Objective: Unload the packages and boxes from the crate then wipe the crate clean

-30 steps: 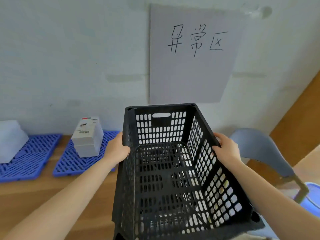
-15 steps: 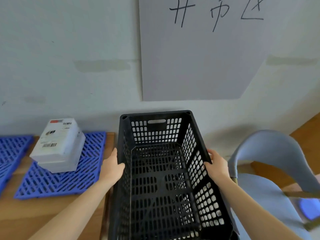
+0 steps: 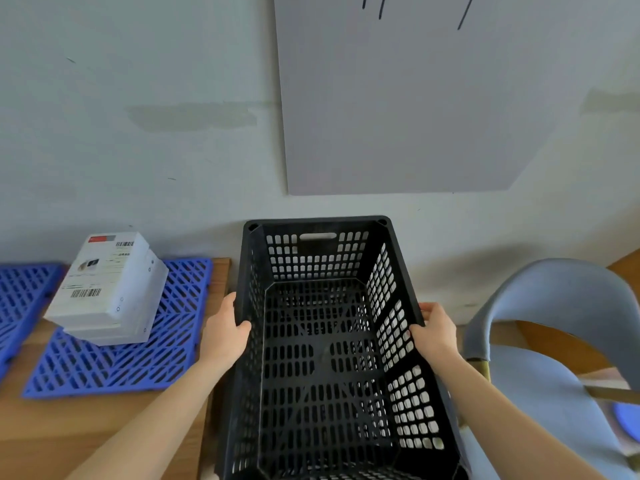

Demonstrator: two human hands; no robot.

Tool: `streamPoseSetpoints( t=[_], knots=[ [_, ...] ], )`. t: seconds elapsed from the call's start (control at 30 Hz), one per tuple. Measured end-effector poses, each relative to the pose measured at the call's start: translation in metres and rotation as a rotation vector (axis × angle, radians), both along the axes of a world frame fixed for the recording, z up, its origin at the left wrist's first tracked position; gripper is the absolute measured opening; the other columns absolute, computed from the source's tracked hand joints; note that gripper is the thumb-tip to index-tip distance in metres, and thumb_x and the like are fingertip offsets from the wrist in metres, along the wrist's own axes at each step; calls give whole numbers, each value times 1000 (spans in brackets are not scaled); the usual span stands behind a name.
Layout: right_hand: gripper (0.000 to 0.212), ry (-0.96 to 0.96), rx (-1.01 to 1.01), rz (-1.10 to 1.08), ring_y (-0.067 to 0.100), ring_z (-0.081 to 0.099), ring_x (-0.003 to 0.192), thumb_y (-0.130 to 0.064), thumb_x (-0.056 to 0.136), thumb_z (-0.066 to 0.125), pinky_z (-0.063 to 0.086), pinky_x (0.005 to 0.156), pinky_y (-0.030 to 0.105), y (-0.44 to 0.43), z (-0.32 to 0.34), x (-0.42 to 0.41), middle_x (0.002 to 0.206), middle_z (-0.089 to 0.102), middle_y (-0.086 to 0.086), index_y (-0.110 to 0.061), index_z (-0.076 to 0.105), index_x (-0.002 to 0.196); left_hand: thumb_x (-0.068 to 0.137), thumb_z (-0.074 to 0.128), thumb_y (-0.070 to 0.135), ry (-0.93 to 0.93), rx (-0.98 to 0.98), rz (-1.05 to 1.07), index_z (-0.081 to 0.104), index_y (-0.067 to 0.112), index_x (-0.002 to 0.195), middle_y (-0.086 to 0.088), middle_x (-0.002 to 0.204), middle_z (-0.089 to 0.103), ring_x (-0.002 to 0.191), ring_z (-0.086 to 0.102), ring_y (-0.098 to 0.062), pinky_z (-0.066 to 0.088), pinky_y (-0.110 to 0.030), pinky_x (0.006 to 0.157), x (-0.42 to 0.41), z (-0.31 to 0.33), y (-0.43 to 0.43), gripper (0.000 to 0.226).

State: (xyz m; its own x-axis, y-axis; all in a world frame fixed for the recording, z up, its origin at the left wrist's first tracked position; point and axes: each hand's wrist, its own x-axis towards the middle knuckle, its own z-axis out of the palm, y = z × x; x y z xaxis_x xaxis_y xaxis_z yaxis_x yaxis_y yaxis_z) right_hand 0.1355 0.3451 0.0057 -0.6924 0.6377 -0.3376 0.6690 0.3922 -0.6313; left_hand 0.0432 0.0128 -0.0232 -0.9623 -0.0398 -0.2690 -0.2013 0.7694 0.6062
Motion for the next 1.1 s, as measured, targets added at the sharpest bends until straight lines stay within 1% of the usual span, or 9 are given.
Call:
streamPoseSetpoints(
  t=[0.23, 0.37, 0.5, 0.6, 0.67, 0.8, 0.87, 1.0, 1.1],
  knots=[
    [43, -6, -35, 18, 17, 53, 92, 4, 86, 57, 45, 82, 32, 0, -2, -4, 119, 61, 9, -9, 48, 125, 94, 60, 13, 12, -28, -4, 23, 14, 152, -16, 146, 46, 130, 49, -32, 43, -43, 106, -3, 2, 1, 69],
    [42, 19, -49, 11, 17, 53, 91, 3, 86, 58, 44, 77, 29, 1, -2, -2, 119, 60, 7, -10, 49, 125, 94, 60, 14, 18, -36, -5, 23, 15, 152, -14, 145, 47, 130, 49, -32, 44, -43, 106, -2, 1, 0, 69],
    [42, 20, -73, 34, 18, 53, 92, 1, 89, 58, 43, 72, 27, 1, -3, 1, 122, 59, 8, -11, 46, 128, 95, 59, 15, 10, -70, -15, 22, 16, 153, -15, 144, 48, 126, 52, -32, 47, -43, 103, -2, 3, 2, 69],
    [44, -2, -84, 71, 18, 53, 92, 0, 90, 56, 43, 76, 28, 1, -3, -1, 126, 58, 8, -11, 44, 131, 95, 59, 17, 4, -126, -20, 21, 16, 153, -14, 143, 49, 121, 57, -30, 50, -41, 99, -3, 6, 5, 69],
    [45, -13, -71, 84, 18, 52, 91, 0, 90, 54, 42, 78, 28, 1, -2, -3, 127, 58, 8, -11, 43, 133, 95, 59, 16, -9, -125, -16, 21, 16, 152, -14, 142, 50, 121, 57, -30, 51, -41, 99, -3, 7, 6, 69],
    [45, -18, -59, 85, 18, 52, 87, -1, 91, 53, 42, 74, 28, -2, -3, -3, 127, 58, 9, -11, 43, 134, 95, 60, 17, -31, -96, -29, 19, 15, 153, -15, 140, 51, 119, 58, -30, 51, -41, 97, -3, 7, 5, 71],
    [47, -14, -63, 85, 19, 54, 88, -6, 92, 56, 44, 74, 29, -4, -1, -3, 128, 57, 9, -11, 41, 136, 95, 61, 20, -47, -87, -54, 19, 14, 153, -15, 140, 51, 118, 58, -31, 50, -39, 96, -4, 10, 3, 72],
    [58, -18, -47, 106, 24, 60, 98, -13, 91, 60, 48, 79, 33, -10, 2, 1, 131, 54, 9, -13, 33, 143, 95, 61, 28, -70, -33, -76, 23, 15, 152, -14, 146, 47, 127, 52, -32, 46, -39, 100, -5, 15, -4, 69],
    [63, -19, 12, 88, 27, 54, 112, -15, 92, 59, 46, 89, 37, -17, 7, 10, 139, 44, 14, -14, 29, 147, 97, 57, 29, -61, 12, -78, 28, 17, 150, -14, 145, 48, 127, 52, -31, 46, -38, 100, 1, 21, -9, 62]
  ],
)
